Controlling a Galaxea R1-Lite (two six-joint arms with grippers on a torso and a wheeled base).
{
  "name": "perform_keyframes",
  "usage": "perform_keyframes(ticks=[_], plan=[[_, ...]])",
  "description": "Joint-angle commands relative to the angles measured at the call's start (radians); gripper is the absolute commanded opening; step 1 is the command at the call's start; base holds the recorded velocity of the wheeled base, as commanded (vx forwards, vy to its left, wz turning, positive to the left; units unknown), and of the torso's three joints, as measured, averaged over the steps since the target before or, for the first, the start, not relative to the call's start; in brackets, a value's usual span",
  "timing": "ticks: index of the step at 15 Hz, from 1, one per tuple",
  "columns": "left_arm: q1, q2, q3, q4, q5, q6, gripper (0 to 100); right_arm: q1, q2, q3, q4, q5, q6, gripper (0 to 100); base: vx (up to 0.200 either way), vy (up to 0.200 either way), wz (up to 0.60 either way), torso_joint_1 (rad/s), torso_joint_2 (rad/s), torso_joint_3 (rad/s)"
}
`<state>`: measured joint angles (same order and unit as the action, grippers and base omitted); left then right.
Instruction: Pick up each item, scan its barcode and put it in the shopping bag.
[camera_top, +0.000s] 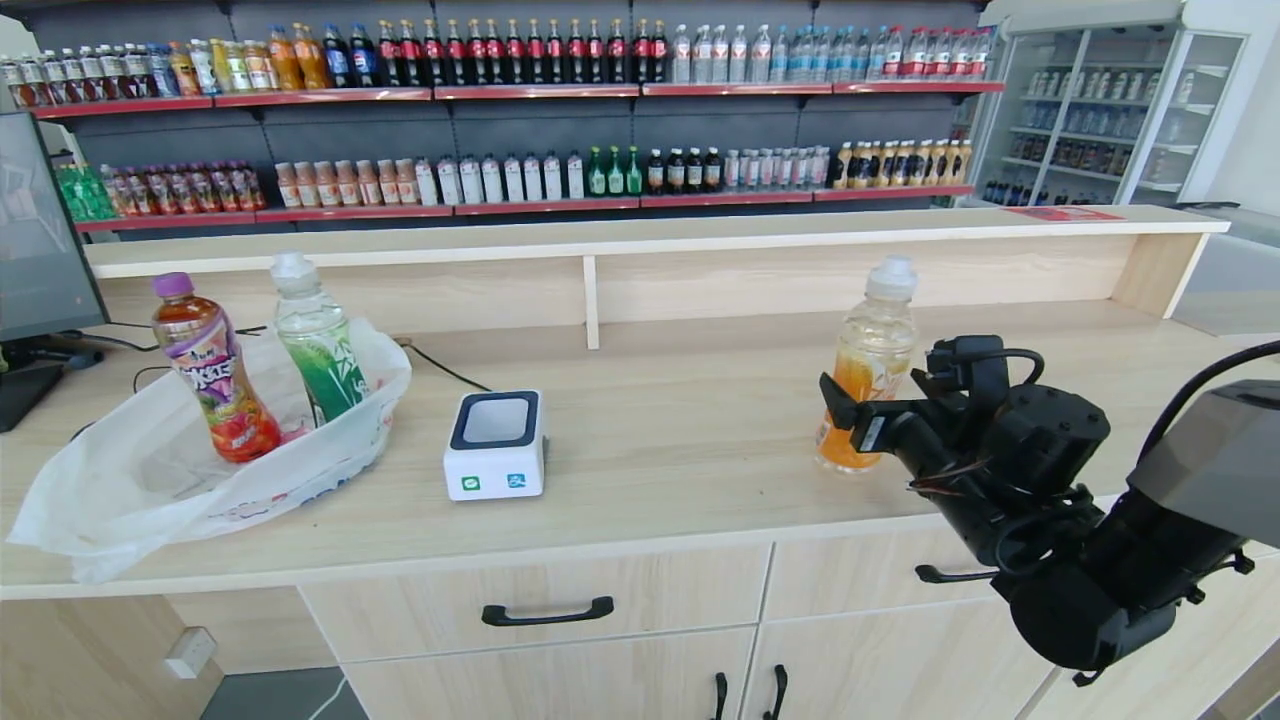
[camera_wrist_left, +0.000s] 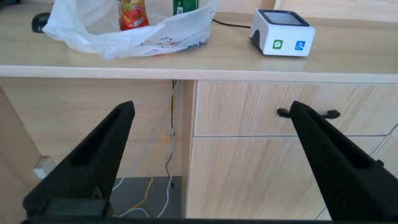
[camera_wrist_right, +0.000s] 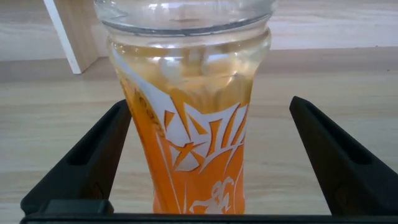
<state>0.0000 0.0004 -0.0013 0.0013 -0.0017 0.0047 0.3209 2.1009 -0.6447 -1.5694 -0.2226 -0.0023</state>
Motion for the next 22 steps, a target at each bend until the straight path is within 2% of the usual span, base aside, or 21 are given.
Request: perform_keyframes(ticks=[1, 8, 16, 17, 22], plan=[[0.000, 0.000, 0.000, 0.000, 0.000, 0.000, 100, 0.000, 0.033, -0.035, -0.001, 0.000, 0.005, 100, 0.000, 0.000, 0.00, 0.000, 0.00, 0.000], [0.002, 0.000, 0.000, 0.000, 0.000, 0.000, 100, -0.003, 0.094, -0.142, -0.001, 0.000, 0.016, 100, 0.000, 0.000, 0.00, 0.000, 0.00, 0.000], [0.000, 0.000, 0.000, 0.000, 0.000, 0.000, 100, -0.005, 0.116, -0.170, -0.001, 0.000, 0.016, 100, 0.000, 0.000, 0.00, 0.000, 0.00, 0.000], [0.000, 0.000, 0.000, 0.000, 0.000, 0.000, 100, -0.005, 0.116, -0.170, -0.001, 0.000, 0.016, 0, 0.000, 0.000, 0.00, 0.000, 0.00, 0.000], [0.000, 0.000, 0.000, 0.000, 0.000, 0.000, 100, -0.005, 0.111, -0.167, -0.001, 0.000, 0.016, 0, 0.000, 0.000, 0.00, 0.000, 0.00, 0.000]])
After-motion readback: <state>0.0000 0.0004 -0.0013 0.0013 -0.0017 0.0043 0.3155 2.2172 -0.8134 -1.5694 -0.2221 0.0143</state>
